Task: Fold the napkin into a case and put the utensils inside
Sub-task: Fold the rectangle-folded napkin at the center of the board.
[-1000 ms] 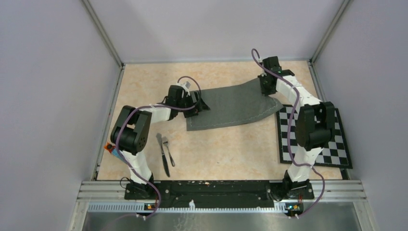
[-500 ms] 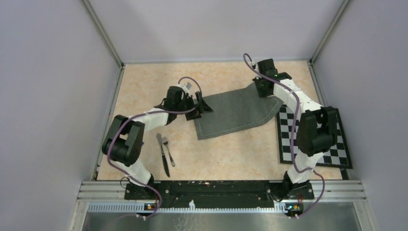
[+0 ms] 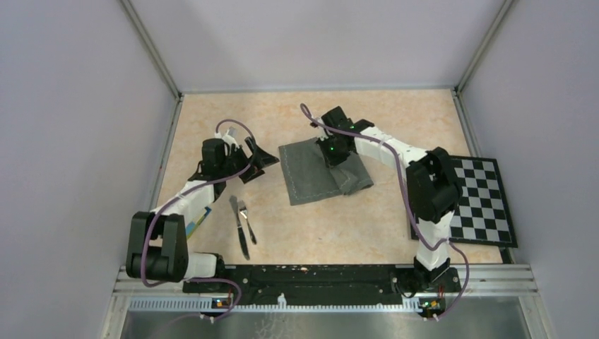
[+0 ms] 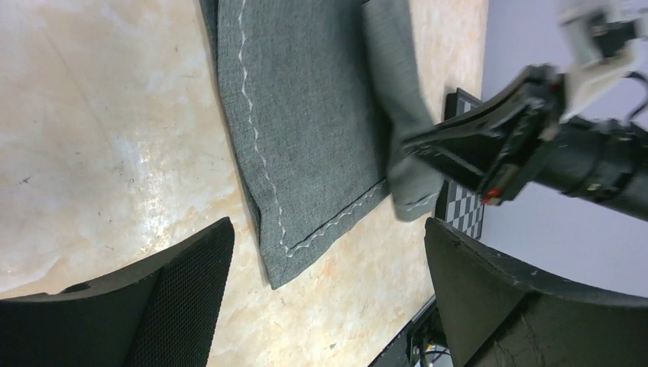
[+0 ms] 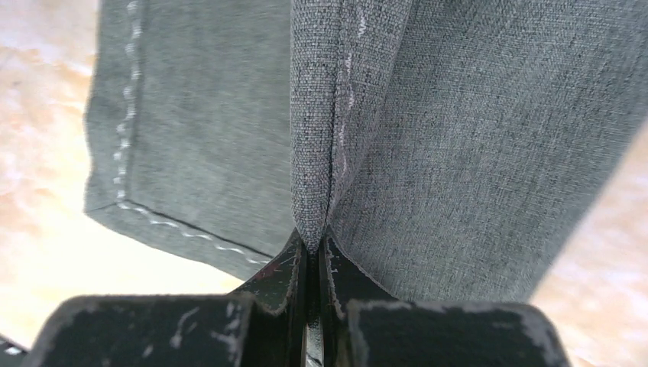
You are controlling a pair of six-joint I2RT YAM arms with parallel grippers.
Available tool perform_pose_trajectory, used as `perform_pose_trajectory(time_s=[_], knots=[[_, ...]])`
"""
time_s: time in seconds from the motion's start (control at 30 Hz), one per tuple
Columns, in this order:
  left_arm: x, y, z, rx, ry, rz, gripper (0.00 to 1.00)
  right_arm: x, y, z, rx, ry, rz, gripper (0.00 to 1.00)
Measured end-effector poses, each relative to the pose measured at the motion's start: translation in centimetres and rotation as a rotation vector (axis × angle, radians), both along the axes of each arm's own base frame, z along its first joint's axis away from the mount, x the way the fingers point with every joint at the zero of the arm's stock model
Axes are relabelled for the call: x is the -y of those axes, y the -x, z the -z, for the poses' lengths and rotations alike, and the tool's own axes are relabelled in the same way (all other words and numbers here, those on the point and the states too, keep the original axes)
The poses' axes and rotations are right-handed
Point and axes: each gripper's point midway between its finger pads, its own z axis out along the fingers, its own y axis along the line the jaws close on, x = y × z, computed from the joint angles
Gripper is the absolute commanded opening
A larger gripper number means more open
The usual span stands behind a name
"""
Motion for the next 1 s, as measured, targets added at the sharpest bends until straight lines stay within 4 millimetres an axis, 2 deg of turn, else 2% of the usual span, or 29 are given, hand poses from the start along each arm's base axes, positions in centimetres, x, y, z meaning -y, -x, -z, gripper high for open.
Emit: perform_pose_trajectory(time_s=[0.07,0.17,0.33,0.53,0.7,0.83,1.0], knots=[[-0.4,0.1,-1.0,0.031,-0.003,-0.008,0.98,-1.9,1.0,1.1,-0.057,-0.054,-0.023,0.0],[-0.6,0.1,-1.4,0.053,-0.008,-0.009,0.98,-3.7,1.7,2.3,-0.108,-0.101,-0.039,0.0],[-0.7,1.3,0.6,0.0,-0.012,-0.009,0.96,-5.2,2.5,3.1,-0.162,-0.151,-0.031,0.0],[-0.5,1.2,3.1,-0.062,0.001,-0.004,0.8,-7.5,2.0,2.3,-0.158,-0.212,-0.011,0.0],[0.9,1.9,5.4,-0.126,0.001,0.027,0.68,-8.6,1.6,2.0,-0.162,-0.241,0.008,0.0],[2.0,2.3,6.0,-0.132,-0.002,0.056,0.67,-9.0,1.2,2.4,-0.164,-0.249,0.019,0.0],[2.0,2.0,6.1,-0.12,-0.006,0.049,0.67,-9.0,1.2,3.6,-0.184,-0.241,0.035,0.0]])
